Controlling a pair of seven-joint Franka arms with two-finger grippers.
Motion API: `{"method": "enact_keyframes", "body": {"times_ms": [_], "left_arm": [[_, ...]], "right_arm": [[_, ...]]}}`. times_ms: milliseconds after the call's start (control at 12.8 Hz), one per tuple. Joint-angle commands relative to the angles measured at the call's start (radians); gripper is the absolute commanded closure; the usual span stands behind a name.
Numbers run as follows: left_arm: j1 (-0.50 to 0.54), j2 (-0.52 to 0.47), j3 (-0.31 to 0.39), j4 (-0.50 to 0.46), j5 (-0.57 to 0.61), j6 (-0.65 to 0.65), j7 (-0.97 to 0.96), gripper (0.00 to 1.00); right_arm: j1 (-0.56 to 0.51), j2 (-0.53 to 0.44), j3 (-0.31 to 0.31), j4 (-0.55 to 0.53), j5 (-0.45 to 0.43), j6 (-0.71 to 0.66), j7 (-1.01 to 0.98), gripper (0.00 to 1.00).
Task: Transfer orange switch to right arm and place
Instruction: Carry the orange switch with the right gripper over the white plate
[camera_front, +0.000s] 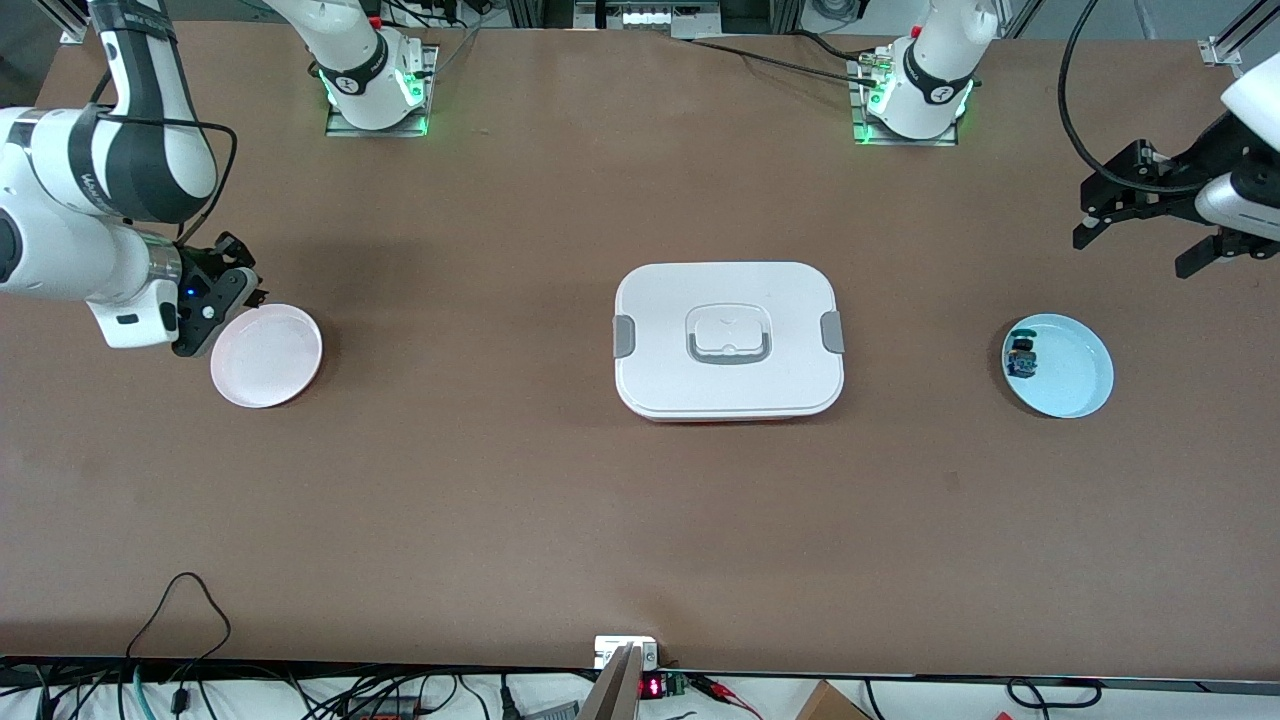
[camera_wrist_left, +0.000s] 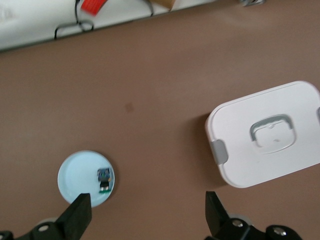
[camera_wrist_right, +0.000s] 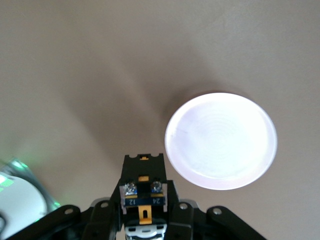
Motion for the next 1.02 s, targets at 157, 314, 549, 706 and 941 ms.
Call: {"method": "enact_keyframes", "body": {"times_ms": [157, 314, 549, 706, 941], "left_arm": [[-0.062, -0.066, 0.078, -0.185, 0.009, 0.069, -0.240, 0.00], [-0.062, -0.052, 0.078, -0.209, 0.009, 0.056, -0.230, 0.00], [-0.062, -0.050, 0.076, -0.251, 0.009, 0.068, -0.216, 0.00], [-0.061, -0.055, 0.079, -0.222, -0.005, 0.113, -0.138, 0.00], [-0.045, -0.052, 0.116, -0.214, -0.084, 0.211, -0.125, 0.00]], "right_arm": [[-0.003, -0.009, 0.007, -0.119, -0.091, 0.178, -0.142, 0.95], [-0.003, 0.008, 0.007, -0.155, -0.156, 0.236, -0.148, 0.94], [-0.017, 0.037, 0.007, -0.176, -0.184, 0.350, -0.217, 0.93], [-0.046, 0.069, 0.007, -0.186, -0.185, 0.434, -0.269, 0.93], [-0.063, 0.095, 0.007, -0.207, -0.185, 0.494, -0.295, 0.93]]}}
